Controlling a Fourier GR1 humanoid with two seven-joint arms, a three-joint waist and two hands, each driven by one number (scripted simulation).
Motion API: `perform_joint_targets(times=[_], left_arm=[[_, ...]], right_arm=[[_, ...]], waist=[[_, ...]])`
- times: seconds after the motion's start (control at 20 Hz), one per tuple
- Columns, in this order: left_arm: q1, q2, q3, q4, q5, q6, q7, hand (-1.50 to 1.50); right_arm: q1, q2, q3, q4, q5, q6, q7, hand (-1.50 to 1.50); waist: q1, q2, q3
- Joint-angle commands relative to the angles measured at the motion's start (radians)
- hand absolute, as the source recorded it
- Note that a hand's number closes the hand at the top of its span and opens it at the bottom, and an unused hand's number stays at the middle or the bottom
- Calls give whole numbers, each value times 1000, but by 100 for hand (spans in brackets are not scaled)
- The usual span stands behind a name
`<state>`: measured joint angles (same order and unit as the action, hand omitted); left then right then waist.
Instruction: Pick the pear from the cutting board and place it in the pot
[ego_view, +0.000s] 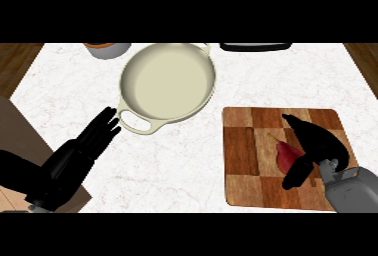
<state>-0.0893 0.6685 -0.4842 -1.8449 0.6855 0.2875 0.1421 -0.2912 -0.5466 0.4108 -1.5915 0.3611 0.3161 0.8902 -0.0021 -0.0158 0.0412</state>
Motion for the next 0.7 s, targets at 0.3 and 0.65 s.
perform_joint_targets(times=[0.3, 0.65], left_arm=[[1, -79, -37, 120, -8, 2, -30, 0], [15, -69, -39, 126, 11, -14, -50, 0]], right_arm=[[-14, 36, -2, 125, 55, -25, -60, -150], [55, 80, 34, 60, 31, -35, -174, 150]], waist=[[3, 24, -41], [-10, 19, -42]])
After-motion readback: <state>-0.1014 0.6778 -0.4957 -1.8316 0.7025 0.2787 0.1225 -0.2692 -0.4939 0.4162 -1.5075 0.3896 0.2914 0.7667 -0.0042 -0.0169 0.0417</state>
